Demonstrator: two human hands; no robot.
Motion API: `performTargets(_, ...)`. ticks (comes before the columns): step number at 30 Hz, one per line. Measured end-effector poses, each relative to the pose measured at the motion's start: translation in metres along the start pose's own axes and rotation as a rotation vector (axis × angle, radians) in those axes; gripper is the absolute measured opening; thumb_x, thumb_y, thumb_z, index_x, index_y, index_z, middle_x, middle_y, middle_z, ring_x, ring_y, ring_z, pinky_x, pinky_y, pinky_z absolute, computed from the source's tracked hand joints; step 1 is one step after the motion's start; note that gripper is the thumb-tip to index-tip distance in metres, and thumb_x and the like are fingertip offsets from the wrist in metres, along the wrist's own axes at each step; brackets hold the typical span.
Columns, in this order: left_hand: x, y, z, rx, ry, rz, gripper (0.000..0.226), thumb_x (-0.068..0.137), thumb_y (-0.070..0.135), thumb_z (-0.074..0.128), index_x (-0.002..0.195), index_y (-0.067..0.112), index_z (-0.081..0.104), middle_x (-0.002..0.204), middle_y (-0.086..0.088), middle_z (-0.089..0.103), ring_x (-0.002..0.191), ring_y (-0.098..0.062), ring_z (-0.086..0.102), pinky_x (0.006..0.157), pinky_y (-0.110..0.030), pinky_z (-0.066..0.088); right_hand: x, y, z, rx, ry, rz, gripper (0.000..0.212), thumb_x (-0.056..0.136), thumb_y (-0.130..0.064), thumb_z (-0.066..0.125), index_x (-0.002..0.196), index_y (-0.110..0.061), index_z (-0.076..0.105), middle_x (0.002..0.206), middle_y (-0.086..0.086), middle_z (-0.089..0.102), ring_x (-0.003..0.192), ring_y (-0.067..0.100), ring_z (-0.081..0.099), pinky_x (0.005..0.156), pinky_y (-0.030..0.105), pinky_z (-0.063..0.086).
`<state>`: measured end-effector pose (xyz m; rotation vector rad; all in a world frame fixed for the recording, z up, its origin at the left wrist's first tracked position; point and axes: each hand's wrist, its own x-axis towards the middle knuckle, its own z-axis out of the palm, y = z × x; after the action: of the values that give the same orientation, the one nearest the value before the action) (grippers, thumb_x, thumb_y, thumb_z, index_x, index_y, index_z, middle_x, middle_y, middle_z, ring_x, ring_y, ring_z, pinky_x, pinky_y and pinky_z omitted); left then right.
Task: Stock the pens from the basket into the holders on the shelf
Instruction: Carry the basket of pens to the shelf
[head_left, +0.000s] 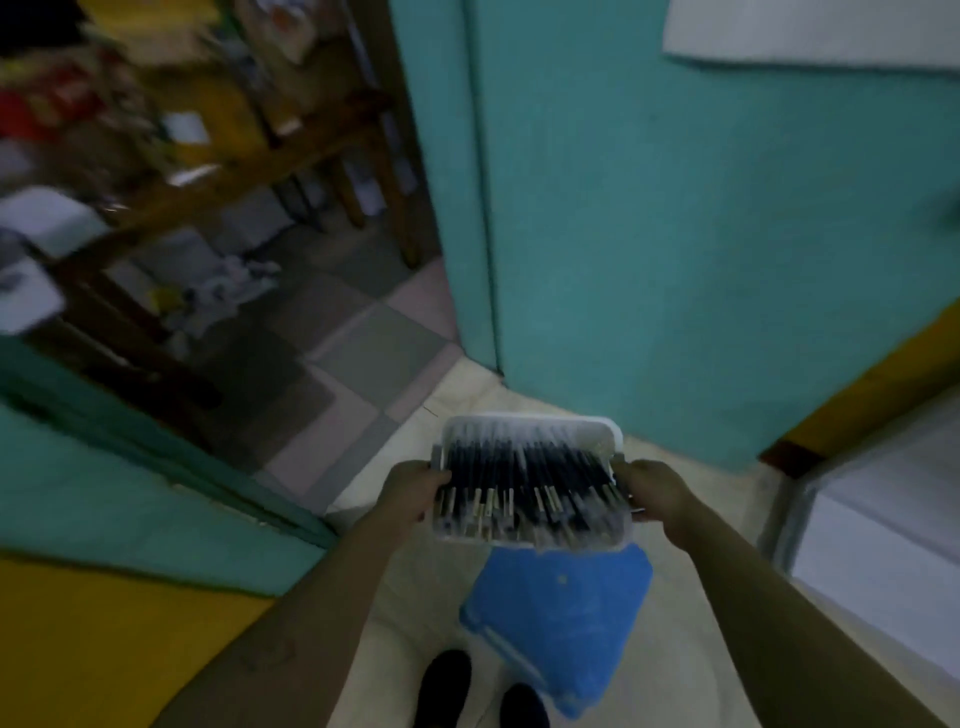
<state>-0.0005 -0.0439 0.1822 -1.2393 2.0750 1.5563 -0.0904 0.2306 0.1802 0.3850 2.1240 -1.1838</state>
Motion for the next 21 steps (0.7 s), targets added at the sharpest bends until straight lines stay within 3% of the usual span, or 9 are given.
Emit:
performTargets(3,-0.036,0.031,-0.052,-0.094,0.088,0.097,0.016,0.090,0.025,0.064,0.088,0.010,0.066,0.091,-0.010,0.068,0.080,-0.023,0.063,0.073,-0.033,0.052,-0.018,-0.074,-0.007,-0.118,-0.024,-0.195,0.042,0.098,-0.040,0.049,0.091,-0.002,0.064,0.088,0.017,0.066,0.074,0.028,0.062,0.068,0.036,0.055)
performTargets(5,-0.059,0.043,-0.091,-0.147,0.195,0.168,0.027,0.089,0.035,0.064,0.084,0.009,0.071,0.087,-0.009,0.071,0.081,-0.024,0.066,0.079,-0.040,0.055,-0.034,-0.122,-0.001,-0.178,-0.048,-0.313,0.038,0.098,-0.038,0.048,0.087,-0.005,0.064,0.080,0.013,0.065,0.070,0.026,0.062,0.064,0.033,0.055)
performTargets(7,-0.081,0.048,-0.127,-0.159,0.341,0.235,0.045,0.089,0.045,0.062,0.078,0.002,0.070,0.077,-0.013,0.069,0.072,-0.023,0.064,0.073,-0.036,0.054,-0.053,-0.163,0.012,-0.197,-0.056,-0.427,0.039,0.099,-0.038,0.047,0.077,-0.009,0.061,0.070,0.008,0.062,0.062,0.023,0.060,0.057,0.028,0.053)
performTargets(9,-0.104,0.043,-0.158,-0.172,0.458,0.269,0.048,0.091,0.049,0.057,0.076,0.005,0.065,0.073,-0.012,0.065,0.065,-0.020,0.059,0.065,-0.030,0.047,-0.072,-0.198,0.033,-0.217,-0.063,-0.535,0.041,0.098,-0.039,0.047,0.070,-0.011,0.059,0.067,0.008,0.062,0.058,0.023,0.059,0.054,0.025,0.048)
performTargets(12,-0.139,0.025,-0.201,-0.245,0.615,0.292,0.042,0.094,0.047,0.052,0.070,0.013,0.051,0.067,-0.006,0.053,0.060,-0.016,0.050,0.057,-0.028,0.039,-0.110,-0.241,0.076,-0.290,-0.135,-0.665,0.039,0.098,-0.039,0.047,0.077,-0.011,0.064,0.082,0.014,0.065,0.073,0.028,0.064,0.062,0.029,0.049)
performTargets(14,-0.165,0.008,-0.231,-0.301,0.705,0.294,0.040,0.094,0.046,0.053,0.074,0.012,0.052,0.070,-0.007,0.053,0.063,-0.019,0.050,0.058,-0.029,0.037,-0.138,-0.261,0.106,-0.326,-0.207,-0.726,0.036,0.098,-0.039,0.049,0.085,-0.011,0.067,0.088,0.014,0.065,0.081,0.030,0.064,0.070,0.033,0.050)
performTargets(18,-0.220,-0.044,-0.291,-0.382,0.866,0.294,0.043,0.093,0.042,0.056,0.070,0.007,0.060,0.069,-0.005,0.063,0.066,-0.019,0.056,0.059,-0.028,0.040,-0.190,-0.283,0.172,-0.384,-0.389,-0.793,0.037,0.098,-0.035,0.050,0.071,-0.015,0.062,0.063,0.006,0.062,0.058,0.023,0.060,0.057,0.028,0.045)
performTargets(21,-0.265,-0.093,-0.329,-0.409,0.990,0.262,0.039,0.093,0.041,0.056,0.065,0.014,0.063,0.064,0.000,0.065,0.065,-0.017,0.060,0.054,-0.026,0.044,-0.240,-0.291,0.229,-0.427,-0.505,-0.843,0.039,0.098,-0.034,0.049,0.068,-0.014,0.063,0.055,0.003,0.065,0.050,0.018,0.065,0.048,0.023,0.046)
